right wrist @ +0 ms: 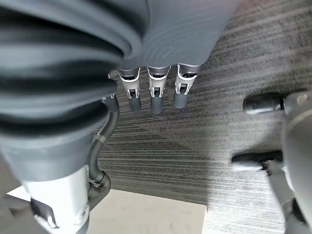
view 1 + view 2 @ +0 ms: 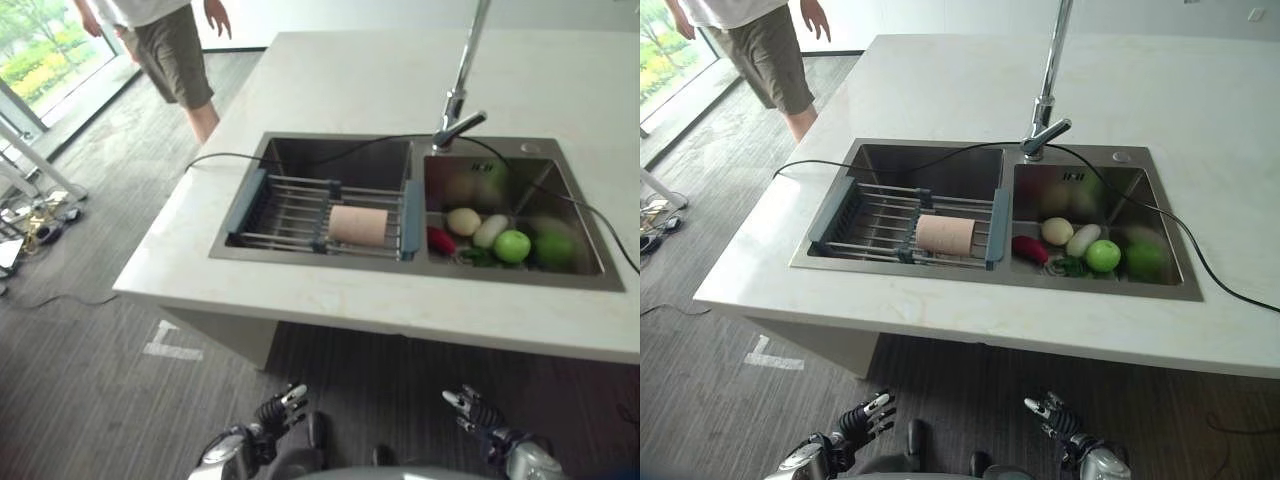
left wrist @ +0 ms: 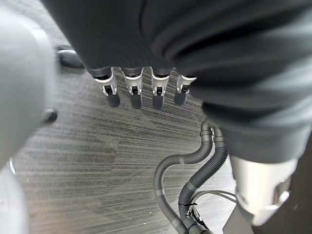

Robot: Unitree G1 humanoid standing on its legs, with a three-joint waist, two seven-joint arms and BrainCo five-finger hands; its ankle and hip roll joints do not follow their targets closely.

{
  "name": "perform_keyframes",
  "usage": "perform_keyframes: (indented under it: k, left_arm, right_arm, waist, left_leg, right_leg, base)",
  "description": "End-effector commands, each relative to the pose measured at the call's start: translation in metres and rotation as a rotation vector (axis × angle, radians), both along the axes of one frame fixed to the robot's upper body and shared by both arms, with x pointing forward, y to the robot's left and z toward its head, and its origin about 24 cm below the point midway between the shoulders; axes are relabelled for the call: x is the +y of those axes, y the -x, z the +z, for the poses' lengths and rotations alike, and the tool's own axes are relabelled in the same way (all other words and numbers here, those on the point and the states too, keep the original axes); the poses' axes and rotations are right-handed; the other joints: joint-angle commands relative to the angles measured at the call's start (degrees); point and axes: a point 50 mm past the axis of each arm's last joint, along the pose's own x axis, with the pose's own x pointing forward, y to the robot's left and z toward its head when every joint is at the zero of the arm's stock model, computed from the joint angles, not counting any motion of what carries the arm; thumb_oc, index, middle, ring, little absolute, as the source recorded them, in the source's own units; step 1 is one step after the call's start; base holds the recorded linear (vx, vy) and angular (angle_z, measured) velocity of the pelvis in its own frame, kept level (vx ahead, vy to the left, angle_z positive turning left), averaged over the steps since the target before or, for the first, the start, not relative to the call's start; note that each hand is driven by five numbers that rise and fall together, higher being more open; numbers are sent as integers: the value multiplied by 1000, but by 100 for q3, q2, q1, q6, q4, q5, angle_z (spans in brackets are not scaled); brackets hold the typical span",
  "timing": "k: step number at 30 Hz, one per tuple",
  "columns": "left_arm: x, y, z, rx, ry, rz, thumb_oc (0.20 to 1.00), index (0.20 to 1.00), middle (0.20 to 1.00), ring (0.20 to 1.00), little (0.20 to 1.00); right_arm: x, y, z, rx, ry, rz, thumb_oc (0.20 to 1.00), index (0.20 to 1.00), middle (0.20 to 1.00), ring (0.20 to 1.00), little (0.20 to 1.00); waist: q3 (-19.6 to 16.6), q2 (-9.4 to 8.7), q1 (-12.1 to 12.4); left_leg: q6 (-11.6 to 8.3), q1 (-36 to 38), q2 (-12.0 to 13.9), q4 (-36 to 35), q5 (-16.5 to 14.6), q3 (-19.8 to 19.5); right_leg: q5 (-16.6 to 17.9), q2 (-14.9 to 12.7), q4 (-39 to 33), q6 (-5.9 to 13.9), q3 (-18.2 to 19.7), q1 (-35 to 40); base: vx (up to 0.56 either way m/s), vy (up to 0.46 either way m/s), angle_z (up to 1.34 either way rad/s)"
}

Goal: Place the dishes in the dishwasher.

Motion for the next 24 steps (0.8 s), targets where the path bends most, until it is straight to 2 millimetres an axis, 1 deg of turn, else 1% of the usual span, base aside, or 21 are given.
perform_keyframes:
  k: [1,5,12,14,15,16,17,18,19,20,21,22,24]
  left_arm:
    - [4,-4,4,-47,-12,-22,1000,1000,1000,1000,1000]
    - [10,-1,3,-38,-20,-18,1000,1000,1000,1000,1000]
    - [9,5,0,-16,-11,-16,1000,1000,1000,1000,1000]
    - [8,11,-3,8,-17,-10,1000,1000,1000,1000,1000]
    - [12,18,-8,53,-39,40,1000,1000,1000,1000,1000]
    - [15,20,-10,72,-43,67,1000,1000,1000,1000,1000]
    - [18,21,-12,99,-35,101,1000,1000,1000,1000,1000]
    - [21,25,-14,125,-29,117,1000,1000,1000,1000,1000]
    - [25,30,-16,151,-31,131,1000,1000,1000,1000,1000]
    - [34,36,-16,181,-41,155,1000,1000,1000,1000,1000]
    - [47,39,-13,156,-79,203,1000,1000,1000,1000,1000]
    - [57,36,-8,108,-115,231,1000,1000,1000,1000,1000]
    - [81,24,9,9,-164,317,1000,1000,1000,1000,1000]
  right_arm:
    - [-3,-13,10,-99,10,31,1000,1000,1000,1000,1000]
    - [-3,-5,6,-77,11,27,1000,1000,1000,1000,1000]
    - [-2,-6,4,-64,33,19,1000,1000,1000,1000,1000]
    - [-3,-7,3,-58,42,0,1000,1000,1000,1000,1000]
    - [-3,-10,4,-59,39,-3,1000,1000,1000,1000,1000]
    - [-2,-11,3,-60,34,-6,1000,1000,1000,1000,1000]
    - [-2,-12,3,-62,32,-1,1000,1000,1000,1000,1000]
    - [-1,-13,3,-60,36,14,1000,1000,1000,1000,1000]
    - [0,-13,2,-48,47,27,1000,1000,1000,1000,1000]
    - [-6,-12,3,-44,57,18,1000,1000,1000,1000,1000]
    - [-12,-12,5,-41,74,18,1000,1000,1000,1000,1000]
    - [-16,-10,6,-35,82,13,1000,1000,1000,1000,1000]
    - [-26,-5,9,-18,99,-16,1000,1000,1000,1000,1000]
  waist:
    - [-67,33,145]
    - [-122,14,150]
    - [-174,-21,264]
    - [-175,-19,361]
    - [-160,-9,415]
    - [-131,-10,417]
    - [-85,-25,454]
    - [-51,-47,476]
    - [-25,-29,475]
    - [-50,7,498]
    - [-79,50,491]
    - [-70,76,481]
    - [-88,148,470]
  left_leg:
    - [-297,139,-5,147,-655,59]
    - [-223,199,-70,86,-687,49]
    - [-156,242,-85,96,-741,158]
    - [-100,267,-84,130,-787,265]
    - [65,292,-137,85,-836,363]
    - [73,299,-127,87,-857,396]
    - [29,291,-76,139,-873,518]
    - [22,313,-47,168,-918,623]
    - [-25,347,44,208,-950,728]
    - [-68,356,108,230,-946,805]
    - [-109,356,151,244,-932,845]
    - [-135,385,166,242,-926,859]
    - [-179,356,187,259,-887,860]
  right_leg:
    - [-134,-749,405,472,-277,-445]
    - [-94,-759,325,509,-243,-376]
    - [-109,-885,380,563,-419,-333]
    - [-189,-991,654,615,-622,-383]
    - [-76,-1065,1492,754,-751,-740]
    - [3,-1167,1637,806,-773,-906]
    - [37,-1310,1367,827,-916,-876]
    - [200,-1443,1221,904,-1045,-911]
    - [212,-1529,1028,921,-1153,-883]
    - [209,-1545,715,899,-1296,-729]
    - [195,-1511,529,859,-1320,-616]
    - [174,-1493,459,843,-1319,-539]
    - [168,-1461,301,807,-1280,-449]
  base:
    - [79,77,-25]
    - [45,31,-6]
    - [-2,30,-11]
    - [-17,68,-30]
    - [-37,2,-57]
    - [-67,-131,-114]
    - [-51,-218,-117]
    - [-23,-287,-104]
    - [39,-278,-45]
    - [79,-243,-38]
    - [84,-144,-25]
    - [74,-42,2]
    - [40,25,11]
